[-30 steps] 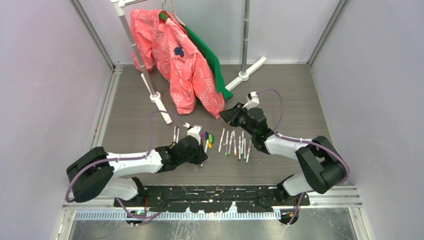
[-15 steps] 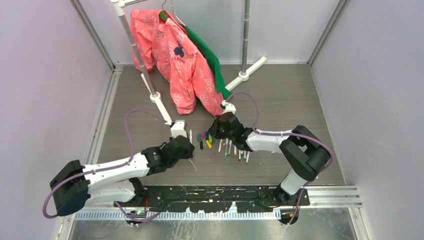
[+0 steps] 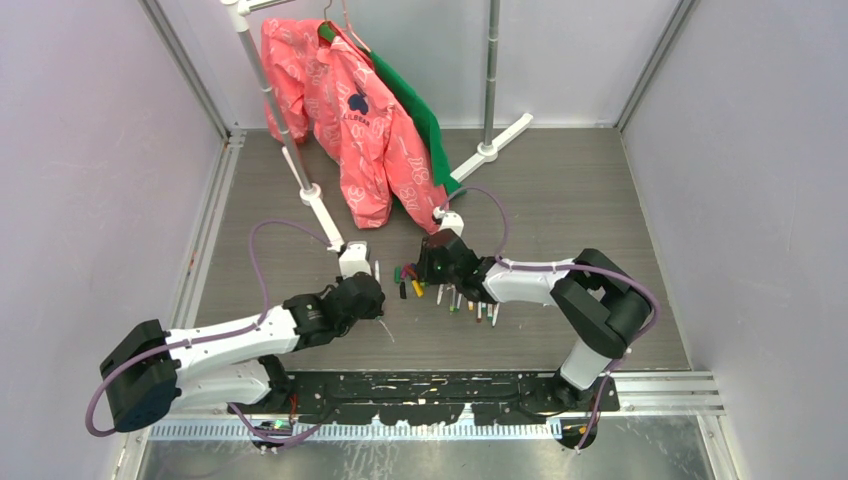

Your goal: Open the pen caps

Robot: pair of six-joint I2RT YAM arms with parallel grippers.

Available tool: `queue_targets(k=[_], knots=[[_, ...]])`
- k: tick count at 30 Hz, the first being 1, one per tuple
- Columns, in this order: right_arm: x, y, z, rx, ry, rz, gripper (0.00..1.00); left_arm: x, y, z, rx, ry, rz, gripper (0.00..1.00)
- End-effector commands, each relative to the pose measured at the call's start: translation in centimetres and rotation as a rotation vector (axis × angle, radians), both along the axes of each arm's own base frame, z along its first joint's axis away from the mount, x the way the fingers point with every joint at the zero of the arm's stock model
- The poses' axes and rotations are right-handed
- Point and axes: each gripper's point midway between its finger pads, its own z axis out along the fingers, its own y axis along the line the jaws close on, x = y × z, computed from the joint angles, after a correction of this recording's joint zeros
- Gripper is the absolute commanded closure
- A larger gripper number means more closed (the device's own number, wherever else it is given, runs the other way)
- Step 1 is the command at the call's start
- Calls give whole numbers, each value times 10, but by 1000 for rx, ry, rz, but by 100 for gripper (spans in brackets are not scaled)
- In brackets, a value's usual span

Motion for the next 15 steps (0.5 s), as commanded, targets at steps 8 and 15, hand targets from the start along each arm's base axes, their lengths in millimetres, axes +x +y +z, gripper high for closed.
queue_targets(k=[8, 15], knots=[[12, 6, 34, 35, -102, -21, 64, 12, -9, 18, -27, -39, 28, 100], [13, -23, 71, 51, -206, -124, 64, 22, -35, 30, -30, -42, -24, 100]])
